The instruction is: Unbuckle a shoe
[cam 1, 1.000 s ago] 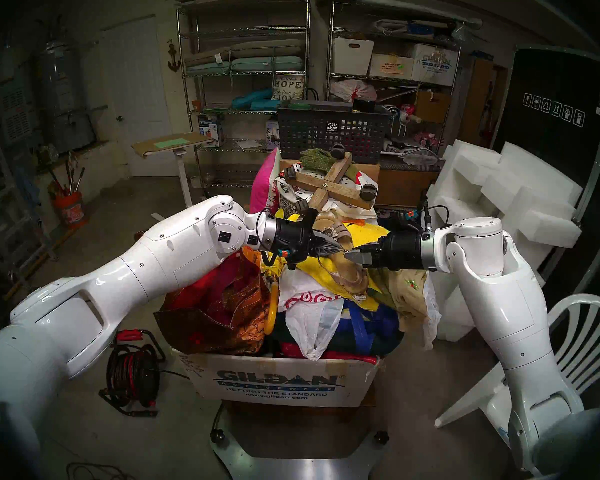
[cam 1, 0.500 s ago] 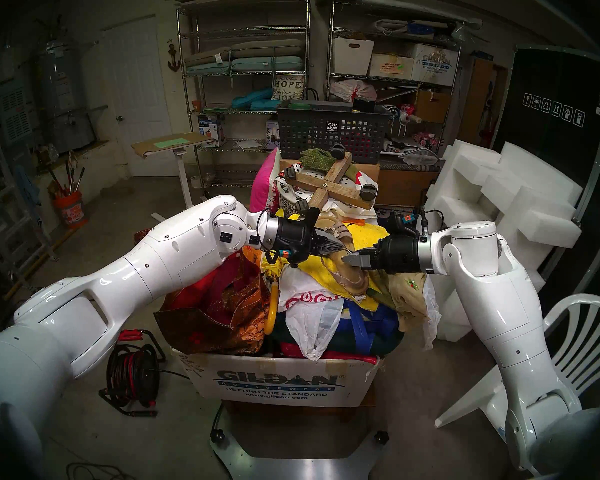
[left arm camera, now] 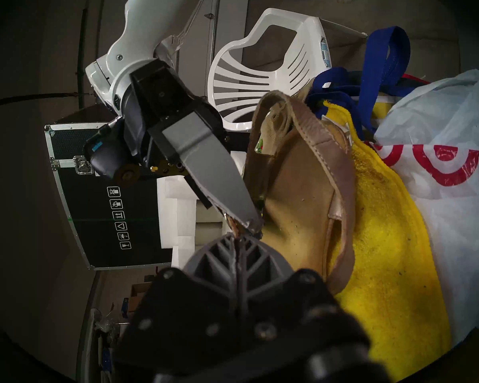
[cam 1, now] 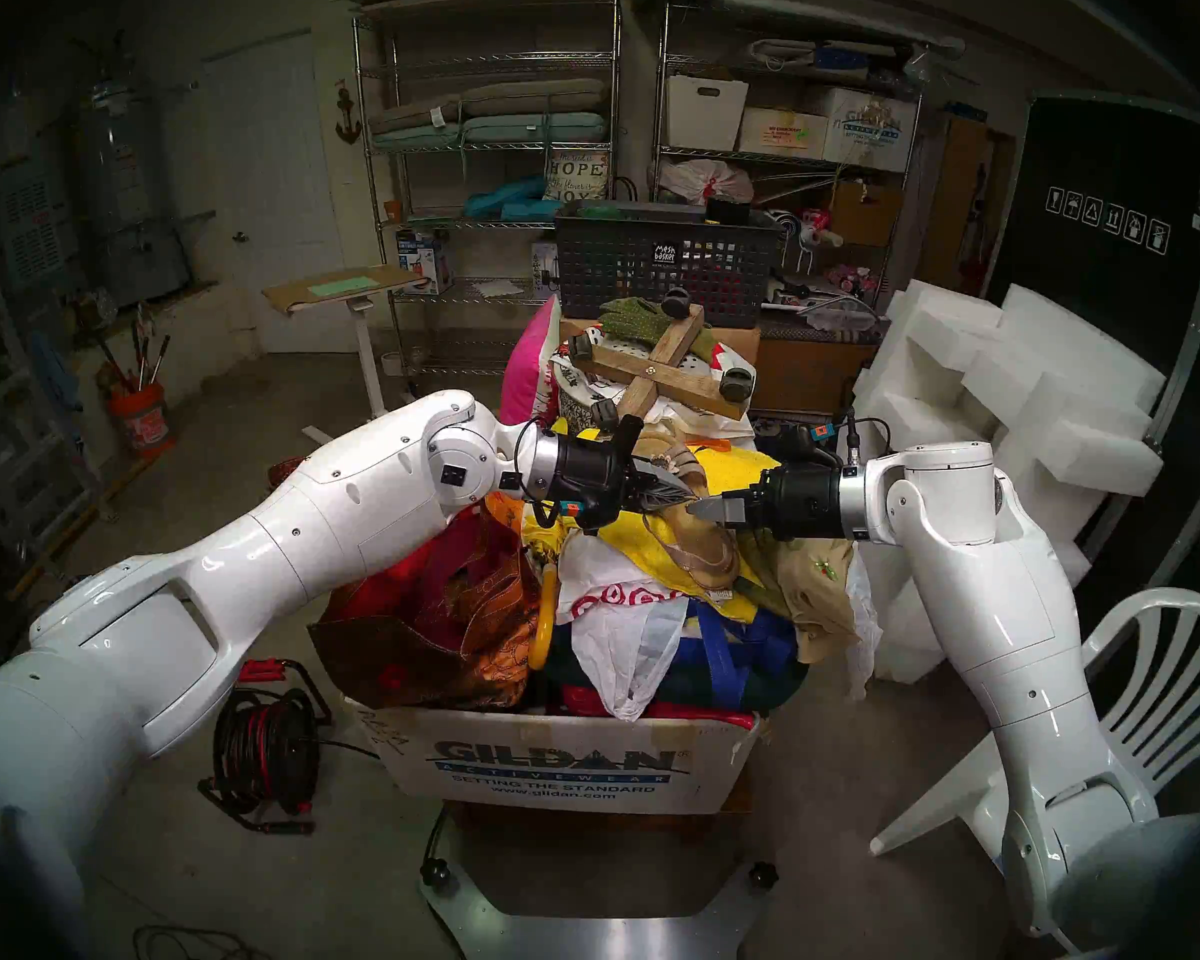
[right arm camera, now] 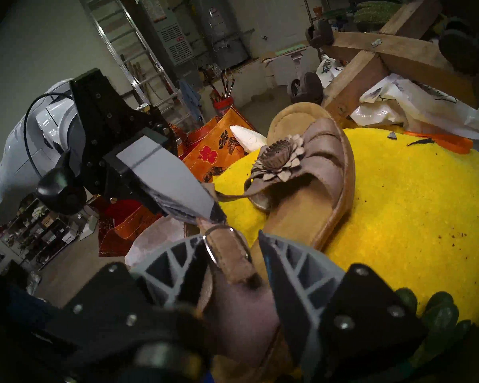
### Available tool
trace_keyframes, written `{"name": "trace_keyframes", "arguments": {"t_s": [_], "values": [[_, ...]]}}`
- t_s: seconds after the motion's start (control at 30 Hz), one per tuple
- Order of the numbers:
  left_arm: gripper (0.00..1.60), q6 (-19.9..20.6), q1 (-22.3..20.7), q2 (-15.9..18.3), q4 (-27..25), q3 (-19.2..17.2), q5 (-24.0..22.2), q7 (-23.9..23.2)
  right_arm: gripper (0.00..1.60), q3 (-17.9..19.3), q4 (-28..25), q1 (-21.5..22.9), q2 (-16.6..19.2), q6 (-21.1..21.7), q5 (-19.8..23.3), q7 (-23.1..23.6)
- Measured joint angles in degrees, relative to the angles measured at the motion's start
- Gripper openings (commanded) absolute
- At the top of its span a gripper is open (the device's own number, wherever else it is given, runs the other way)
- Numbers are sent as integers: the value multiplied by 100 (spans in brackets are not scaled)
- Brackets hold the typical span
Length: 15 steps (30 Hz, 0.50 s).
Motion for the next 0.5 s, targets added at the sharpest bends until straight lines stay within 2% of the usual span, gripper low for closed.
{"name": "trace_keyframes", "arguments": {"t_s": [0.17,0.4,0.5], "values": [[0,-9,-2,-20,55,-1,12,18,65,3,16,1,-1,-13,81,14],[0,-37,-7,-50,132,1,77,46,62,8,23,-1,16,-19,158,15],[0,-54,-11,-68,154,2,121,60,45,17,20,-6,34,-20,182,15]]}}
